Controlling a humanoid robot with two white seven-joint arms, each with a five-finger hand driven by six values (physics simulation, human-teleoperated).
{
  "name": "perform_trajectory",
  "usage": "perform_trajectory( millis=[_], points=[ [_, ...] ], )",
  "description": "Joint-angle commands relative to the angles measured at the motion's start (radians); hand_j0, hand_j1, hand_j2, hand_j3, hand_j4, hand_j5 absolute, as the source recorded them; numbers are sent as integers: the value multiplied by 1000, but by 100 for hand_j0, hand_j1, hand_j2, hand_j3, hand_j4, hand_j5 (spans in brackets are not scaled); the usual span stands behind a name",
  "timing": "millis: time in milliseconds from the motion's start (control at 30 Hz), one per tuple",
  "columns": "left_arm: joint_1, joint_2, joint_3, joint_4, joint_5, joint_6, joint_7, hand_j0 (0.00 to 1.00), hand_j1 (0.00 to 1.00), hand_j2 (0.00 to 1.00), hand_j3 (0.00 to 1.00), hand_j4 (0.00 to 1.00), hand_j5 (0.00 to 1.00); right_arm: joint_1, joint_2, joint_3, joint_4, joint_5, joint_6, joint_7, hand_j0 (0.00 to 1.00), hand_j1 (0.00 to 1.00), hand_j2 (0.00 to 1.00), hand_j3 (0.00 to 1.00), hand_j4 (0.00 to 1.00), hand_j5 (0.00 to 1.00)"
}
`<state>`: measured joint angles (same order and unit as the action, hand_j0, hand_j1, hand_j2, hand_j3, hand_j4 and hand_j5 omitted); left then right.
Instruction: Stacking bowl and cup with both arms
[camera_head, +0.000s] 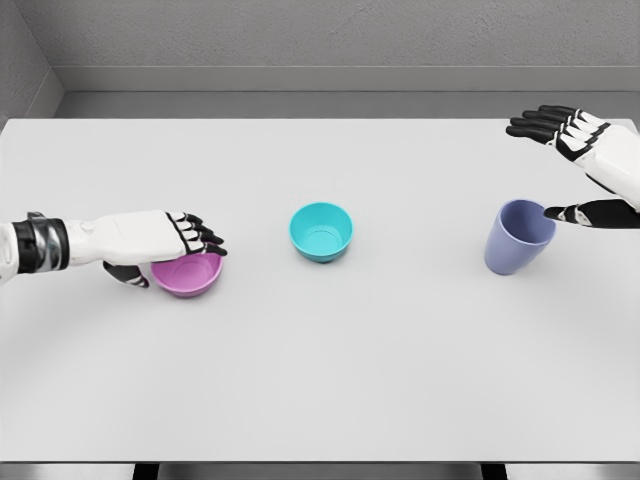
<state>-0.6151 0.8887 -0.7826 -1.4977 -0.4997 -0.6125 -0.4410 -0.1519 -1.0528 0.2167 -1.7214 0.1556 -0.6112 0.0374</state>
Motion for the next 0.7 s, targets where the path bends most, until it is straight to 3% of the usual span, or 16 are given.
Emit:
perform_trajectory(
  millis=[0,667],
  points=[
    [0,-2,0,1,4,2,-1,100,100,100,100,100,100,0,2,0,0,-7,0,-1,100,100,100,100,100,100],
    [-11,-4,-1,-12,6,2,-2,100,100,100,100,100,100,3,23,1,0,-7,0,-1,100,100,100,100,100,100]
  ],
)
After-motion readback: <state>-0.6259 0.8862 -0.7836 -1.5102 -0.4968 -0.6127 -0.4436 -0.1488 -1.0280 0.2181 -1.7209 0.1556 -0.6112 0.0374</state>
